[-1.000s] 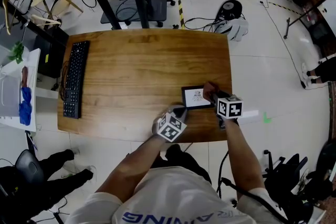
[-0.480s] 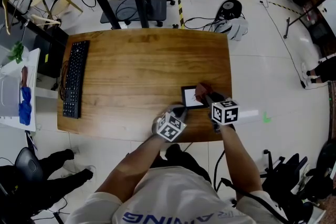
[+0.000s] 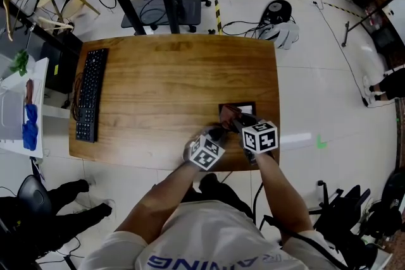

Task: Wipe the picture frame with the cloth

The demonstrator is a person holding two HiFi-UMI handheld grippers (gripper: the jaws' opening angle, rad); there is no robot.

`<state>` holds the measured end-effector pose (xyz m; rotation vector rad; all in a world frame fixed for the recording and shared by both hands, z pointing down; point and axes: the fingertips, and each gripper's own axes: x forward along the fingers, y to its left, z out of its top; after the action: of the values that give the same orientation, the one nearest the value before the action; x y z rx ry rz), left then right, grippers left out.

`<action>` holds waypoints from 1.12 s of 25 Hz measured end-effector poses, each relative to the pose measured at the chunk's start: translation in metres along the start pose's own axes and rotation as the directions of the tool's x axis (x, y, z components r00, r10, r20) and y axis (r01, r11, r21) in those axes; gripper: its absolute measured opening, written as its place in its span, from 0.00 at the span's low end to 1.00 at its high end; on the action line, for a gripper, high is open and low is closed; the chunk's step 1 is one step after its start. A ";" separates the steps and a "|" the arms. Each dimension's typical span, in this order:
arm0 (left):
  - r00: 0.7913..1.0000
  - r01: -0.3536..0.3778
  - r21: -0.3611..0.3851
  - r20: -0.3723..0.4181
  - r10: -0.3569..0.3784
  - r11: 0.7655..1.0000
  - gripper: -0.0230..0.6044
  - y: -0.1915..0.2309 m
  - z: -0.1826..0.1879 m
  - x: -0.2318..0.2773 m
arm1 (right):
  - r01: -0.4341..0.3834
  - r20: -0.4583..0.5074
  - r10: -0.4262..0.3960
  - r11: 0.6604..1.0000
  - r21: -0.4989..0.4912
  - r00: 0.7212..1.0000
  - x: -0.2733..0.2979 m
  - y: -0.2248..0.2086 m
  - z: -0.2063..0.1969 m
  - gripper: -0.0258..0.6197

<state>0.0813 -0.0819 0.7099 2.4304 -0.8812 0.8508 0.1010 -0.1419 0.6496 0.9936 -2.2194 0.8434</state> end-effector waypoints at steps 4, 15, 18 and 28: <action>1.000 -0.001 0.005 0.010 0.000 1.000 0.05 0.000 0.003 0.000 | 0.000 -0.021 0.000 1.000 -0.016 1.000 0.007 0.002 -0.004 0.17; 1.000 0.000 -0.002 -0.002 0.000 1.000 0.05 0.001 -0.001 -0.001 | 0.023 -0.069 -0.025 0.999 -0.027 0.997 0.020 -0.009 -0.014 0.17; 1.000 -0.002 -0.002 -0.001 0.002 1.000 0.05 0.001 -0.001 -0.001 | 0.038 -0.075 -0.040 0.999 -0.027 0.996 0.019 -0.017 -0.016 0.17; 1.000 -0.003 -0.004 0.001 0.003 1.000 0.05 0.000 -0.001 -0.001 | 0.087 -0.058 -0.087 0.996 -0.016 0.994 -0.001 -0.044 -0.023 0.17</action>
<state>0.0806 -0.0807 0.7096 2.4272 -0.8859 0.8475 0.1414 -0.1484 0.6775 1.0378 -2.1139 0.8069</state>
